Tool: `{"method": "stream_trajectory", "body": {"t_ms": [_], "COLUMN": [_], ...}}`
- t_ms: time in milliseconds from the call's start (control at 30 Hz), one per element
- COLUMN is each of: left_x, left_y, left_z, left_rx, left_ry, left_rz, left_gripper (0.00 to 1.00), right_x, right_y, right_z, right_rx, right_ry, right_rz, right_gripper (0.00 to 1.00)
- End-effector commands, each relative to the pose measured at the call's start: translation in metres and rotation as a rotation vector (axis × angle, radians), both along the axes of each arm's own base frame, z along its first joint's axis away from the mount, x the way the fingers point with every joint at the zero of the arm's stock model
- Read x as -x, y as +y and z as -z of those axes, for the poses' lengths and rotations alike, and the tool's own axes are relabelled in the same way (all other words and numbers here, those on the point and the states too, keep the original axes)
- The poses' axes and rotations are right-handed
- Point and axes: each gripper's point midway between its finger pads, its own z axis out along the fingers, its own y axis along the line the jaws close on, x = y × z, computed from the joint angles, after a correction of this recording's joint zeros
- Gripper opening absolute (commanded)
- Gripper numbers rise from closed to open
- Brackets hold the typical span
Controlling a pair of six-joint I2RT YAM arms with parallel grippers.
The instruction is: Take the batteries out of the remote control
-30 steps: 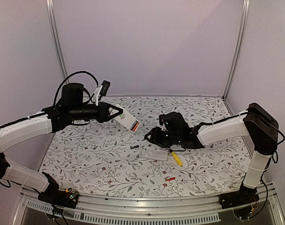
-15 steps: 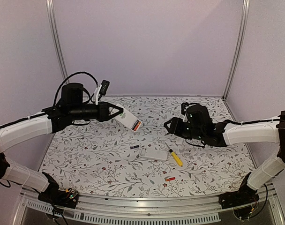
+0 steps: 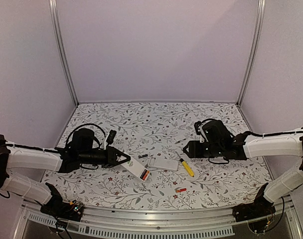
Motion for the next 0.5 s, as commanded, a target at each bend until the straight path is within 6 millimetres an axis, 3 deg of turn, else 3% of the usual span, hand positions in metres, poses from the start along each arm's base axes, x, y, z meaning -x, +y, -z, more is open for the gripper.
{"method": "stream_trajectory", "body": {"t_ms": [0, 267, 467], "left_x": [-0.002, 0.003, 0.003], "left_y": [-0.014, -0.024, -0.029], "left_z": [-0.018, 0.01, 0.021], "left_rx": [0.119, 0.037, 0.003], "left_ry": [0.01, 0.072, 0.095], "left_rz": [-0.039, 0.039, 0.068], "left_gripper": [0.0, 0.0, 0.0], "right_x": [0.028, 0.044, 0.047], "right_y": [0.003, 0.005, -0.008], "right_z": [0.026, 0.06, 0.076], "right_rx": [0.028, 0.155, 0.227], "right_ry": [0.083, 0.159, 0.181], "right_rz": [-0.141, -0.18, -0.146], "right_gripper": [0.58, 0.58, 0.57]}}
